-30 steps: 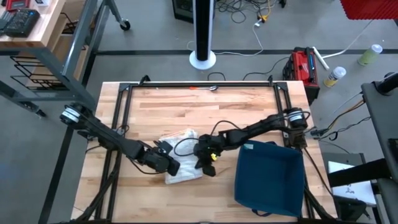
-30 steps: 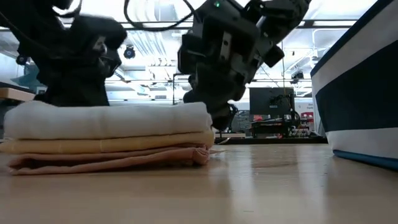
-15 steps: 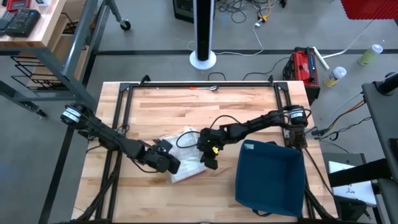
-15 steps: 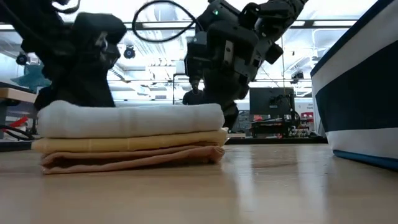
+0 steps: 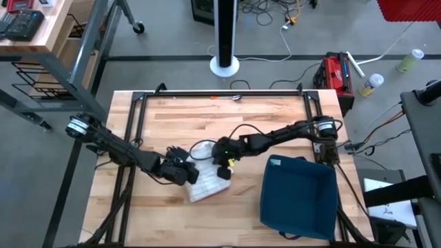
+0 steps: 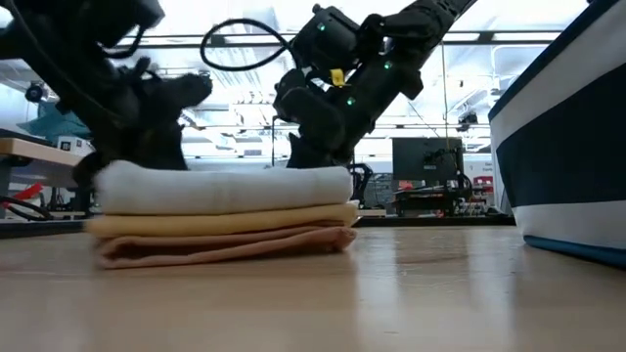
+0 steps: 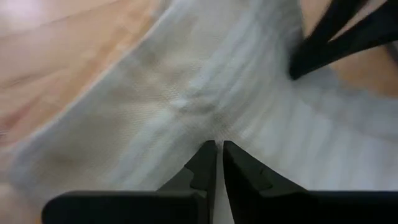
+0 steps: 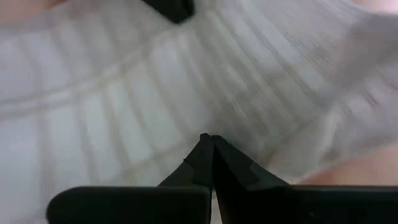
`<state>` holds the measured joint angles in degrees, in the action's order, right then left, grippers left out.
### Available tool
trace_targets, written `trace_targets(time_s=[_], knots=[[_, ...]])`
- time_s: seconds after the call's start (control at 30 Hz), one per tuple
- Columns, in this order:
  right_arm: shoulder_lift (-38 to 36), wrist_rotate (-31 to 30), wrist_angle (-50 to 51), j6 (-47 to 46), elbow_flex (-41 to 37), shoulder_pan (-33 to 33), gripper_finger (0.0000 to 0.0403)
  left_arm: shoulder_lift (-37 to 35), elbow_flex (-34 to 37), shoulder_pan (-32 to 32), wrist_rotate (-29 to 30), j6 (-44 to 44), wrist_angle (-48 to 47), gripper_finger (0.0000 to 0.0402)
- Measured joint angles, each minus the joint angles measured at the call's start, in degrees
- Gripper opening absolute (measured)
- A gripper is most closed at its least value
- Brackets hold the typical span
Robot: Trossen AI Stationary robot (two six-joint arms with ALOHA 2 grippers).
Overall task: Fold towel
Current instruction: Stack the folded white towel on top of the folded yellow towel
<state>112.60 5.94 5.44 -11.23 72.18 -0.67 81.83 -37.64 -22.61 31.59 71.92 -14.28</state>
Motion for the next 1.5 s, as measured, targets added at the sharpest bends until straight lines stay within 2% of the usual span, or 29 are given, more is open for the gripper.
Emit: trace_targets(time_s=[0.2,0.4,0.47,0.63,0.8,0.93,1.03,1.13,1.3,1.5], knots=[[0.69,-3.16,-0.5,0.13,0.57,2.04,0.0,0.29,1.7,0.65,5.0,6.95,-2.64,0.0021],[-0.99,-2.78,-0.25,2.09,0.85,1.66,0.0,-0.78,-0.46,0.86,5.63,4.81,-1.72,0.002],[-1.14,-0.77,-0.03,2.3,0.84,1.42,0.0,-1.09,-1.69,1.09,6.08,0.03,-1.39,0.002],[-1.06,8.66,-0.16,2.75,0.81,0.23,0.0,-1.21,-3.36,2.66,4.8,-20.49,4.37,0.002],[0.46,9.27,0.19,3.81,0.25,-1.79,0.0,0.04,-2.28,6.0,1.79,-34.86,5.41,0.002],[1.98,9.09,-0.19,3.77,0.03,-2.25,0.0,2.35,-2.17,9.99,1.4,-40.11,6.08,0.002],[2.67,9.11,-0.41,3.37,-0.41,-2.18,0.0,4.34,-2.0,13.41,1.01,-39.66,4.49,0.002],[2.66,9.0,-0.42,3.37,-0.98,-2.14,0.0,5.1,-2.12,16.06,-0.86,-35.48,0.06,0.002],[2.49,9.0,-0.62,3.6,-1.1,-2.05,0.0,3.41,-2.05,16.38,-2.63,-29.83,-9.89,0.002],[2.49,9.13,-1.02,3.83,-1.2,-2.05,0.0,-1.55,-2.41,15.75,-3.66,-30.66,-6.67,0.002]])
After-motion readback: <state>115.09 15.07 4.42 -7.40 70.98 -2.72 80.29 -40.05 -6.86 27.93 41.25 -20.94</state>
